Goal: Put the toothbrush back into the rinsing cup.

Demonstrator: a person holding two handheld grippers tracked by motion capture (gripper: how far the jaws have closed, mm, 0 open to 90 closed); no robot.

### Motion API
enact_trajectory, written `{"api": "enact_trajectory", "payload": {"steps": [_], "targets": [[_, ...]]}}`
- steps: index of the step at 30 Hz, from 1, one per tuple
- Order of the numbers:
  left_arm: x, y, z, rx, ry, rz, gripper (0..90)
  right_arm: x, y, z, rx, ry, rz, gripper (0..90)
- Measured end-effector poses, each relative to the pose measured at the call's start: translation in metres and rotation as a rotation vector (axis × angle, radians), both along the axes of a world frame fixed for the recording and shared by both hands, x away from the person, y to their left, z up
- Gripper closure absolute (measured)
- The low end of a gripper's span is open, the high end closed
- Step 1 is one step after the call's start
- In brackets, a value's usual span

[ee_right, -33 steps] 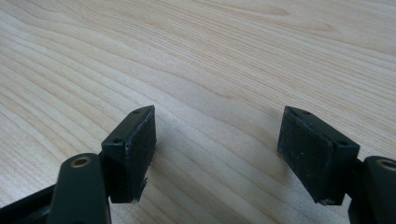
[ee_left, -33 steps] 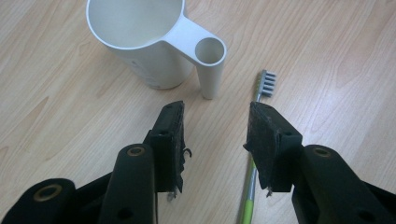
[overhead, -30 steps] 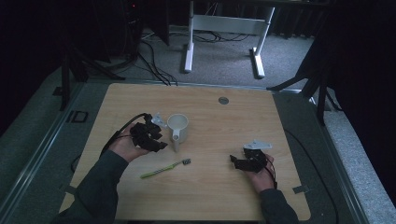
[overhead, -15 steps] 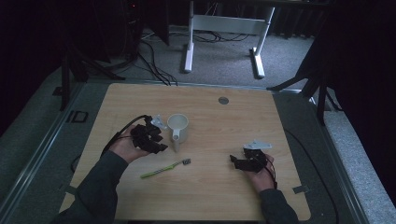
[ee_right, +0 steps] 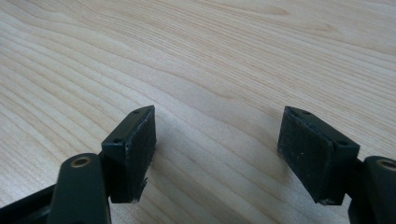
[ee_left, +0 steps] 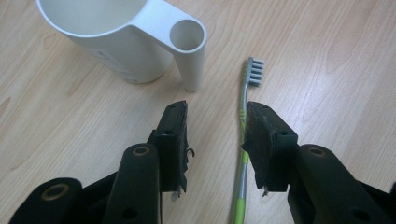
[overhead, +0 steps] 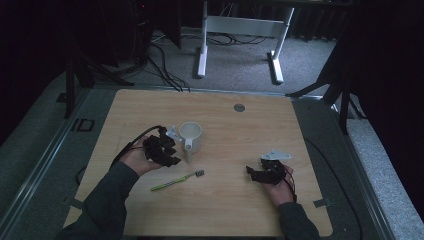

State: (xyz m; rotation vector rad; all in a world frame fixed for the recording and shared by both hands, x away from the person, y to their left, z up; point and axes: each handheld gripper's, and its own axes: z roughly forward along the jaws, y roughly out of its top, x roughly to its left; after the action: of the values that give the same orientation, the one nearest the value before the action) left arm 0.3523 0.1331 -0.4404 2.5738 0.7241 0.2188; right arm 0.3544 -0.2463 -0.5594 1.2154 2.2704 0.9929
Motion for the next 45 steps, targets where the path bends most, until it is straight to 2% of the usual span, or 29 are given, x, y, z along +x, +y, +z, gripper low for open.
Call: {"api": "enact_trajectory", "payload": {"steps": [11, 18, 27, 45], "targets": [[0.000, -0.005, -0.004, 0.017, 0.016, -0.017, 60.6, 0.000, 0.000, 0.000, 0.000, 0.001, 0.000, 27.5], [-0.001, -0.012, -0.009, 0.051, 0.038, -0.034, 60.9, 0.000, 0.000, 0.000, 0.000, 0.000, 0.000, 27.5], [-0.001, -0.017, -0.013, 0.071, 0.058, -0.052, 63.0, 0.000, 0.000, 0.000, 0.000, 0.001, 0.000, 27.5], [-0.002, -0.013, -0.019, 0.064, 0.051, -0.028, 60.7, 0.000, 0.000, 0.000, 0.001, 0.000, -0.001, 27.5]]}}
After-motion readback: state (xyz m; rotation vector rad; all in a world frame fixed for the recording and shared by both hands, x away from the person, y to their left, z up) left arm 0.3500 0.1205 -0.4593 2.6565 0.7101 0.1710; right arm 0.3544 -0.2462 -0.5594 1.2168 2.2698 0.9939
